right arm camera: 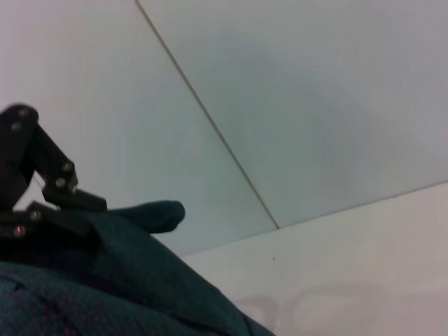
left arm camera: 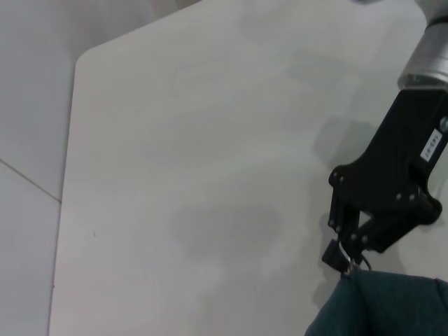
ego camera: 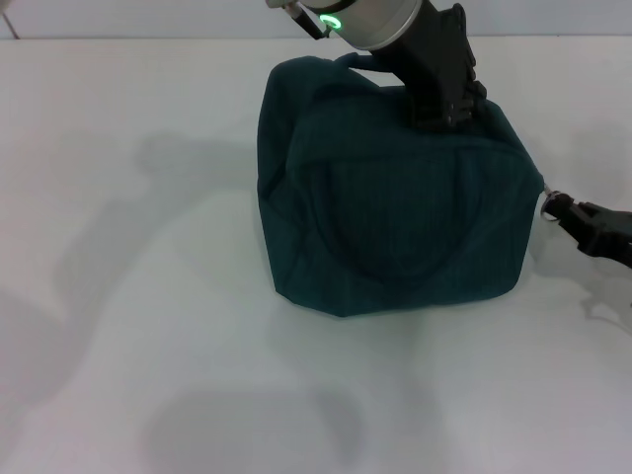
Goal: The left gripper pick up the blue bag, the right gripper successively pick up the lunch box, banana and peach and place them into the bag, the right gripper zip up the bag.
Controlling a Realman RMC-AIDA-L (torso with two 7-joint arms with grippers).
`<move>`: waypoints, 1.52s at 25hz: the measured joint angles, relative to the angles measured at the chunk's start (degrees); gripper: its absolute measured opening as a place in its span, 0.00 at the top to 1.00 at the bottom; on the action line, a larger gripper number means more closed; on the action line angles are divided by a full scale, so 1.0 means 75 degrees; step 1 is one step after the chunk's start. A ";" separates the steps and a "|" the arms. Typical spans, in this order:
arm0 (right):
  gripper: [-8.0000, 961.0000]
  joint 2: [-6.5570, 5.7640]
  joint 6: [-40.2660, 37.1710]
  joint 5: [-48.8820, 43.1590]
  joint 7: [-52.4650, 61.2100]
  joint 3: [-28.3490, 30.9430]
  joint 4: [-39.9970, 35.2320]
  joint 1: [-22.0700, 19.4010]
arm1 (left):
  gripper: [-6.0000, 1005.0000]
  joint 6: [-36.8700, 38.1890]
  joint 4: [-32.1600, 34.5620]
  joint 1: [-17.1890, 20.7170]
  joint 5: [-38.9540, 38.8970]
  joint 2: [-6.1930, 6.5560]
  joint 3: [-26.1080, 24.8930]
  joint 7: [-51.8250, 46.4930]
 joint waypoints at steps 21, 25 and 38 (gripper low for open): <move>0.86 -0.0302 -0.1317 0.0059 -0.0051 0.0202 -0.0081 -0.0470 | 0.80 0.0035 0.1869 0.1182 -0.0793 -0.0045 0.0054 -0.0540; 0.81 -0.0382 -0.1625 0.0059 -0.0158 0.0232 -0.0089 -0.0562 | 0.64 0.0134 0.2403 0.1566 -0.1039 -0.0040 0.0020 -0.0676; 0.43 -0.0863 -0.1839 -0.0027 -0.0070 0.0267 -0.0011 -0.0786 | 0.50 0.0335 0.4131 0.3545 -0.2720 0.0008 -0.1310 -0.0961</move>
